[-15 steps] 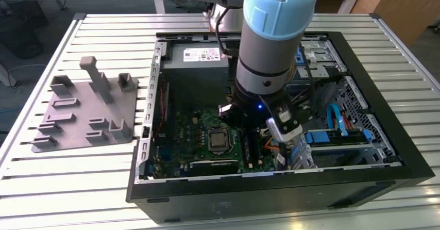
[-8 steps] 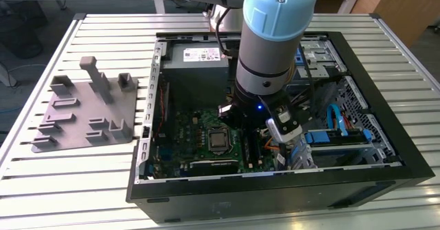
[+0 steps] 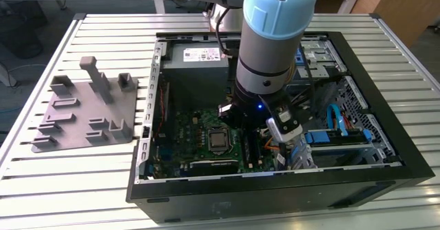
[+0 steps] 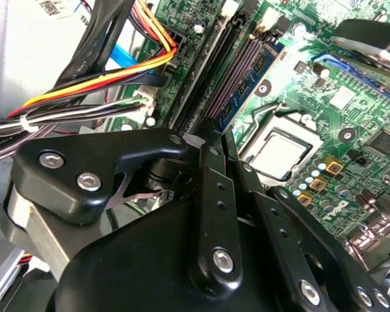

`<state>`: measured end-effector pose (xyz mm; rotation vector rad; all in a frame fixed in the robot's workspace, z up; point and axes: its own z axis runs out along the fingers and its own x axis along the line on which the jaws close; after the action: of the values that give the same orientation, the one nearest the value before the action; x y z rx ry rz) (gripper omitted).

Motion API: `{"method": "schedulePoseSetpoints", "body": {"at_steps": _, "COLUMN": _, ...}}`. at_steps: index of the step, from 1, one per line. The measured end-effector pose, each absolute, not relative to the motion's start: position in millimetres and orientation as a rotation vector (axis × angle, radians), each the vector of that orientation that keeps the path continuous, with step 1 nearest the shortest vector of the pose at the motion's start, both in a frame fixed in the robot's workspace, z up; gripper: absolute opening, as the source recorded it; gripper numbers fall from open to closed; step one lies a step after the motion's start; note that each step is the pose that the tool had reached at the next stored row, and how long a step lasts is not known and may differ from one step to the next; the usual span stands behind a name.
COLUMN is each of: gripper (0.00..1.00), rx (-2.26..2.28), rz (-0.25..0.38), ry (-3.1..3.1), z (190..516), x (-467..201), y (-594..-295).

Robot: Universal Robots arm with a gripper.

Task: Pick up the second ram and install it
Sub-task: 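Insert the second ram into the second slot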

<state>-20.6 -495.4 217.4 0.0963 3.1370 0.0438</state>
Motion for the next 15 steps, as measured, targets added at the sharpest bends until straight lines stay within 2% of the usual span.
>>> {"method": "schedulePoseSetpoints", "body": {"at_steps": 15, "gripper": 0.14, "rx": 0.056, "rz": 0.047, "ry": 3.145, "z": 217.1, "x": -15.5, "y": -495.2}}
